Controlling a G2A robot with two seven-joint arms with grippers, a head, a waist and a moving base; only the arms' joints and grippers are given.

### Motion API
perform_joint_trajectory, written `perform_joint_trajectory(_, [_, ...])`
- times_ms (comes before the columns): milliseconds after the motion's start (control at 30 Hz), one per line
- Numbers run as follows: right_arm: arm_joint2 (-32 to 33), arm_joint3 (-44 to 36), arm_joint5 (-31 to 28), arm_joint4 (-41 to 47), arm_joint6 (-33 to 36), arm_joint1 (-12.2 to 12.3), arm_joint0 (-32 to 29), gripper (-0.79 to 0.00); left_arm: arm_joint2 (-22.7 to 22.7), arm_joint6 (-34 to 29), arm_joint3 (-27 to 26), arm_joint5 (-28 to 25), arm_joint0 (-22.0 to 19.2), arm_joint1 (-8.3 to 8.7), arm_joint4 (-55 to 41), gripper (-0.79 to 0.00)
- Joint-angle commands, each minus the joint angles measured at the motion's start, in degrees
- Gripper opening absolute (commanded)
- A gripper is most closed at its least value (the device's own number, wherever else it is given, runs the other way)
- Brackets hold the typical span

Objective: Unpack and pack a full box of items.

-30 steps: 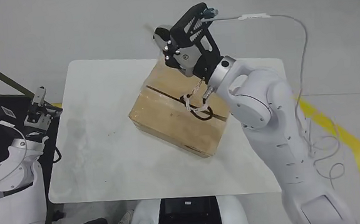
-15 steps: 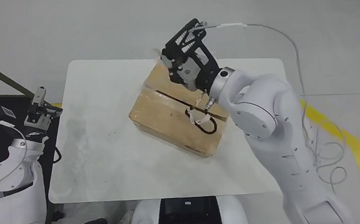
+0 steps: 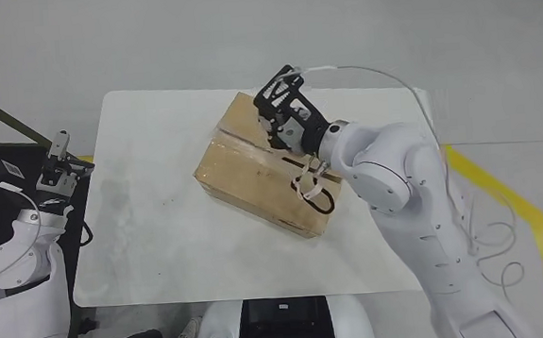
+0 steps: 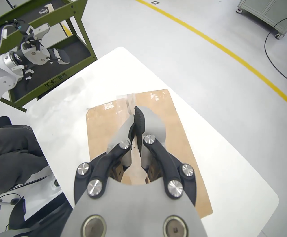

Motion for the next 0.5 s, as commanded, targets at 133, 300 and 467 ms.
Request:
perform_joint_trajectory(133, [-0.31, 1.93, -0.32, -0.04, 1.23, 0.31, -0.38, -0.785, 0.0, 0.0, 0.0, 0.0, 0.0, 0.0, 0.0, 0.0])
perform_joint_trajectory(300, [-1.32, 3.91, -0.32, -0.97, 2.55, 0.48, -0.27, -0.785, 0.0, 0.0, 0.0, 0.0, 0.0, 0.0, 0.0, 0.0])
perform_joint_trajectory(467, [-2.28, 4.77, 0.56, -3.34, 4.05, 0.64, 0.07, -0.785, 0.0, 0.0, 0.0, 0.0, 0.0, 0.0, 0.0, 0.0])
